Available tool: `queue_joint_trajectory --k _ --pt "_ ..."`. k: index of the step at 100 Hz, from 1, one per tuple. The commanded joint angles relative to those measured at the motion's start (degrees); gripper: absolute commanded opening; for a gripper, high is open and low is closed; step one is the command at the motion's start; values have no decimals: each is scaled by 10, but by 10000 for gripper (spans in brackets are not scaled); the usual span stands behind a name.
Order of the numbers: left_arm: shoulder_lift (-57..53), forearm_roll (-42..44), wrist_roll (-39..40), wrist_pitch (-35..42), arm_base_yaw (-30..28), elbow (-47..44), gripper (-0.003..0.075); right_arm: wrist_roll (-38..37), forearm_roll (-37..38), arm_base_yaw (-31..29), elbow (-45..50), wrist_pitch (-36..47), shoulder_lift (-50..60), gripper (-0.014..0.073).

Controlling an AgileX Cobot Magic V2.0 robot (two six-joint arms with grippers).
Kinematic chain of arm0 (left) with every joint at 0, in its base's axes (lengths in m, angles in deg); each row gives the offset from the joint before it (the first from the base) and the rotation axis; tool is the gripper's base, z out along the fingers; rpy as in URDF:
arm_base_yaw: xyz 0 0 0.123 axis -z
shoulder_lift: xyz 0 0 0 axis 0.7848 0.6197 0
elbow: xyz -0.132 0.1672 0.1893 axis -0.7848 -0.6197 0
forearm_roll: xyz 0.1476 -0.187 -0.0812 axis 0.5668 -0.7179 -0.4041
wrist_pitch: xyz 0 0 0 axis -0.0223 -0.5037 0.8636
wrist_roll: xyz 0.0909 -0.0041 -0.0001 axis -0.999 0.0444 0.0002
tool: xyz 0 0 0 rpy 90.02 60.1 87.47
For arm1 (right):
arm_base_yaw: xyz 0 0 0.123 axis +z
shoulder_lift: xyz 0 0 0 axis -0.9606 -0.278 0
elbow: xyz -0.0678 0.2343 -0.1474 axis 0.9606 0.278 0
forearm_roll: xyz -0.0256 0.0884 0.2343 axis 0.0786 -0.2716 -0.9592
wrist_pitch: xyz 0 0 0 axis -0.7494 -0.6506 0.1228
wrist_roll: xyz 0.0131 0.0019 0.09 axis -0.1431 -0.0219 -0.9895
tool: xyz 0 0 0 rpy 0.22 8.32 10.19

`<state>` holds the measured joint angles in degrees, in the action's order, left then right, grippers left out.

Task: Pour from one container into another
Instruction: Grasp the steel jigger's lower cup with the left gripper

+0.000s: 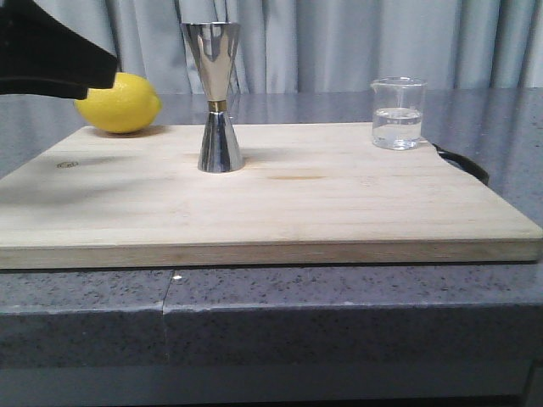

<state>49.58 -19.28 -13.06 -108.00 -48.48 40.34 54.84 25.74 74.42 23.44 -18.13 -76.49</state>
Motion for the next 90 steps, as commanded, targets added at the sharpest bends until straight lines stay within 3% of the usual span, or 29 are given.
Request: queue_joint_trajectory --k 1,12,22,73,90 --pt "16 -98 -85 -33 26 18 494 5 5 1 -20 41 -3 645" --pt "46 -154 -152 -35 55 21 493 5 5 1 -20 42 -3 645" --pt "71 -154 -198 -42 77 38 493 5 5 1 -20 42 -3 645" --pt "161 -154 -199 -56 140 155 491 5 5 1 -20 42 -3 645" --pt "161 -154 -199 -60 140 159 360 5 5 1 -20 42 -3 645"
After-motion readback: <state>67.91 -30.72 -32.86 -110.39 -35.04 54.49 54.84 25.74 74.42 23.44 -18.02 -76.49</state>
